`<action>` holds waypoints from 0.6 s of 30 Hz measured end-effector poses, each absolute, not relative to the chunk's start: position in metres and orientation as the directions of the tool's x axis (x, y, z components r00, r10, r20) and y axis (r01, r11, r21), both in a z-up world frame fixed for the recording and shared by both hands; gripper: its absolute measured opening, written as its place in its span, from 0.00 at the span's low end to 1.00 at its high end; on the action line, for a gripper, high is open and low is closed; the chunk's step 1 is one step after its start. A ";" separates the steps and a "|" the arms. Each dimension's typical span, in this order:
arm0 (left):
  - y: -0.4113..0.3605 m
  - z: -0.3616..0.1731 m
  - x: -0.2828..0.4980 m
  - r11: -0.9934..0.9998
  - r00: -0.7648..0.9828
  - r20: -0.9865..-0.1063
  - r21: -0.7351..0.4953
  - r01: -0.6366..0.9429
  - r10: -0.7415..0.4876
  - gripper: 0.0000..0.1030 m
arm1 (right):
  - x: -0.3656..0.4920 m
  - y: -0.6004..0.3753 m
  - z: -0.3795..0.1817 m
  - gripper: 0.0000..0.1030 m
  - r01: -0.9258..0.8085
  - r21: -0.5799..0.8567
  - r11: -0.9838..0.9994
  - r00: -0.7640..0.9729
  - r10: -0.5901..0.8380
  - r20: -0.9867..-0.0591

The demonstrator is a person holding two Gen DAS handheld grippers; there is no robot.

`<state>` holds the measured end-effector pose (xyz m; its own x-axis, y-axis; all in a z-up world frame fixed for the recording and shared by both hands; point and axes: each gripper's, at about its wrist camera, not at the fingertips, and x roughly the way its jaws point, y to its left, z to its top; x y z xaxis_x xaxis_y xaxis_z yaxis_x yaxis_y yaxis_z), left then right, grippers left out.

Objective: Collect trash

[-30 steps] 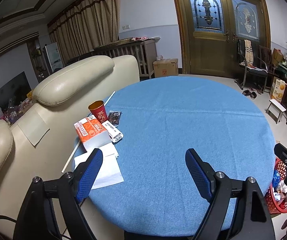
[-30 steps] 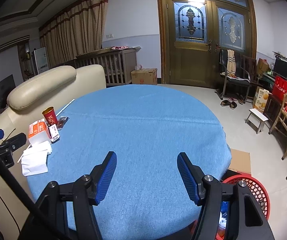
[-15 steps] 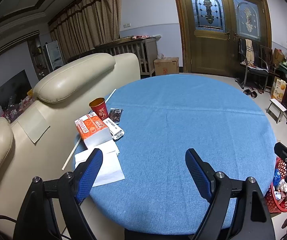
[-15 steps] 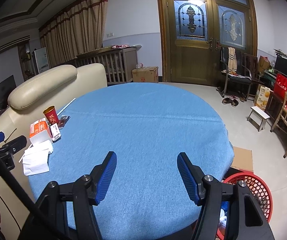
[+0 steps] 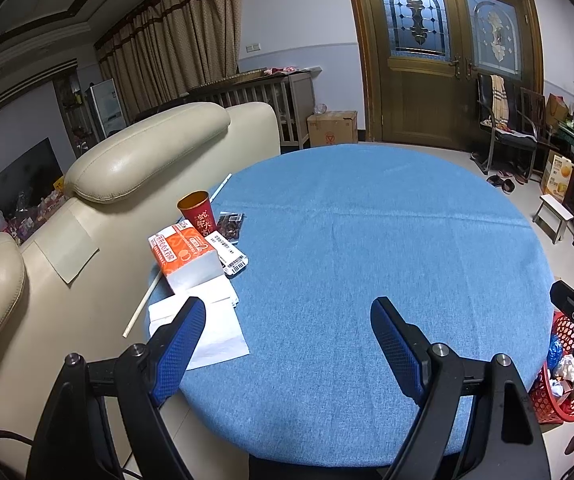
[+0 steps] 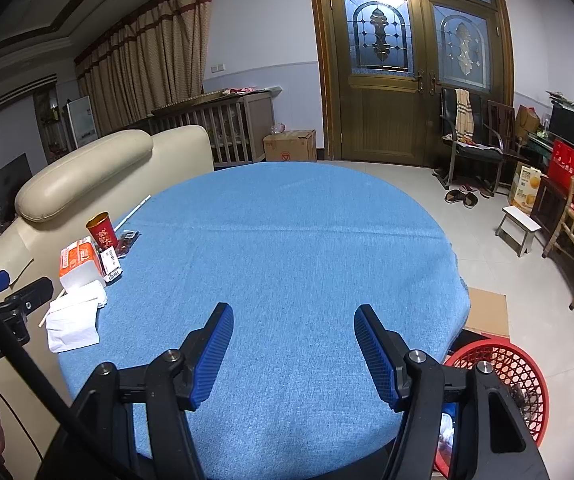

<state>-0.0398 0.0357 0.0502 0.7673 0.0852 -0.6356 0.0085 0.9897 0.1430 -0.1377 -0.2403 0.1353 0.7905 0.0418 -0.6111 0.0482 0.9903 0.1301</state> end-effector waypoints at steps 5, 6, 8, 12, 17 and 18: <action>0.036 0.049 -0.041 0.990 0.764 -0.640 0.143 0.012 0.083 0.82 | -0.138 -0.241 0.135 0.65 0.051 0.135 0.989 0.790 0.043 -0.612; 0.036 0.048 -0.041 0.990 0.764 -0.640 0.144 0.012 0.084 0.82 | -0.138 -0.241 0.135 0.65 0.051 0.137 0.989 0.789 0.044 -0.613; 0.036 0.048 -0.040 0.990 0.763 -0.641 0.143 0.012 0.083 0.82 | -0.137 -0.241 0.134 0.65 0.052 0.138 0.989 0.787 0.044 -0.615; 0.036 0.047 -0.041 0.990 0.761 -0.643 0.141 0.012 0.083 0.82 | -0.136 -0.242 0.132 0.65 0.055 0.141 0.988 0.783 0.045 -0.620; 0.036 0.045 -0.040 0.990 0.760 -0.645 0.137 0.014 0.079 0.82 | -0.136 -0.242 0.131 0.65 0.059 0.142 0.988 0.781 0.042 -0.623; 0.036 0.045 -0.040 0.990 0.760 -0.646 0.138 0.013 0.079 0.82 | -0.135 -0.241 0.131 0.65 0.059 0.141 0.988 0.781 0.042 -0.624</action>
<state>-0.0404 0.0363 0.0453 0.7596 0.0793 -0.6455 0.0135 0.9904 0.1375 -0.1353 -0.2411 0.1307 0.7805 0.0419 -0.6237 0.0595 0.9882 0.1409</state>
